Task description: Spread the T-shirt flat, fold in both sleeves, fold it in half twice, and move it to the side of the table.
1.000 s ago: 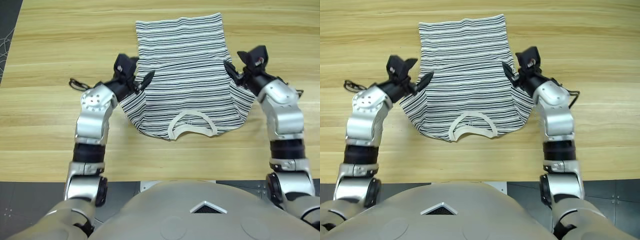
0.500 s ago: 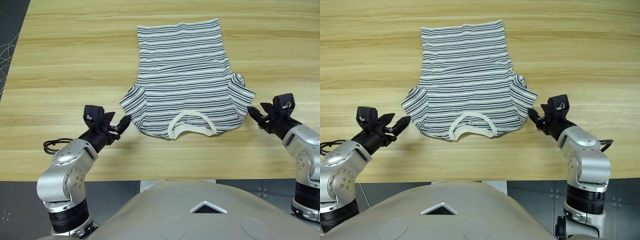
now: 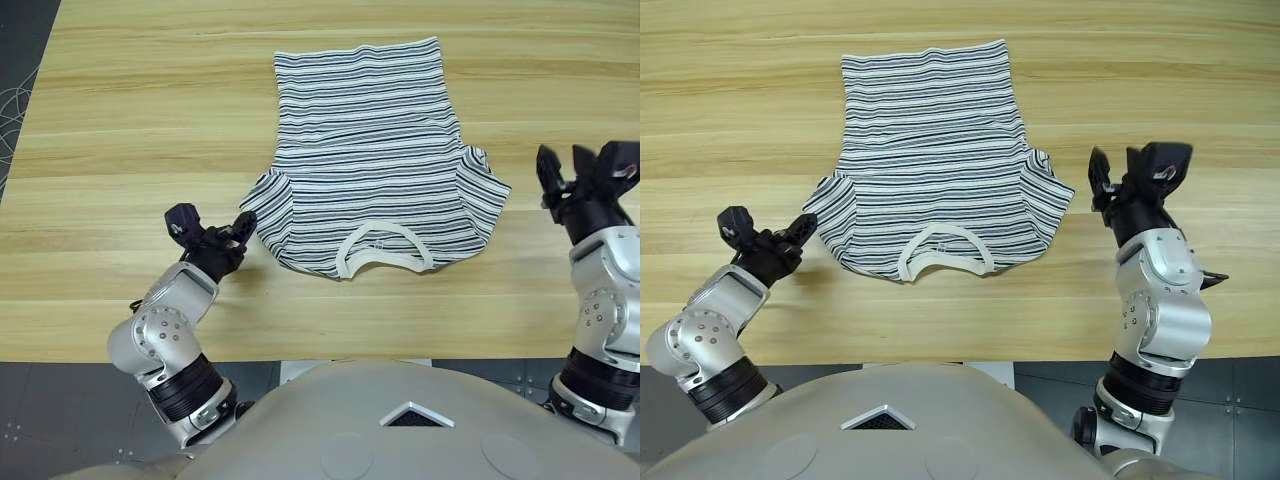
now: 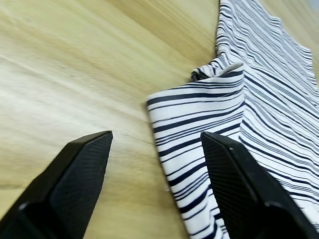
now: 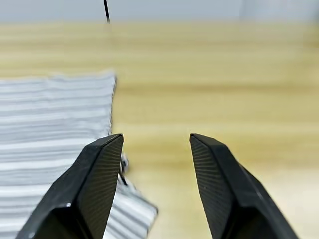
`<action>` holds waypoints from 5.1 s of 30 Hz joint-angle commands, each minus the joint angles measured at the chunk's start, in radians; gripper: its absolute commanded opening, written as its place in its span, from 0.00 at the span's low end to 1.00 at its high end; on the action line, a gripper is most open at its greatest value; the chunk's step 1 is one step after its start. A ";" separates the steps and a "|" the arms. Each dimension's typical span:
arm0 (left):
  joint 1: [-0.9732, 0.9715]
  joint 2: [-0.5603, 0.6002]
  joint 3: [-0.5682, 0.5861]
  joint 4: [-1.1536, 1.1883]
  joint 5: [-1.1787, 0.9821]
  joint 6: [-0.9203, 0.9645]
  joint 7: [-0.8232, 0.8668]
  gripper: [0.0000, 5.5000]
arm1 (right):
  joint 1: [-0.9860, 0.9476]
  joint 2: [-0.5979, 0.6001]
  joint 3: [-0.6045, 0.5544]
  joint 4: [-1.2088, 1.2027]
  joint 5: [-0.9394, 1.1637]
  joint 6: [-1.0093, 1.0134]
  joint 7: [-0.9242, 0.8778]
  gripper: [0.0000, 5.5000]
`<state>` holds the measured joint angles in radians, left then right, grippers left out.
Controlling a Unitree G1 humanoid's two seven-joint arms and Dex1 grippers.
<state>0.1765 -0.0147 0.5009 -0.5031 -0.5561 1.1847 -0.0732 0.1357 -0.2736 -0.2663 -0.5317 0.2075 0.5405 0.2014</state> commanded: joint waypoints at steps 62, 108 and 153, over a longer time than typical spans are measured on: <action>0.127 0.320 -0.618 0.042 0.548 -0.681 -0.095 0.02 | -0.127 0.106 0.132 0.485 -0.174 -0.607 -0.116 0.45; 0.065 0.337 -0.881 0.135 0.740 -0.716 -0.213 0.38 | -0.137 0.117 0.168 0.498 -0.183 -0.621 -0.137 0.45; 0.179 0.260 -0.464 -0.083 0.428 -0.739 -0.169 0.64 | -0.190 -0.014 -0.025 0.359 0.215 0.583 -0.071 0.45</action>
<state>0.3470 0.2373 0.0430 -0.5726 -0.1414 0.4569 -0.2493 -0.0427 -0.3153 -0.2813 -0.2149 0.4347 1.1109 0.1650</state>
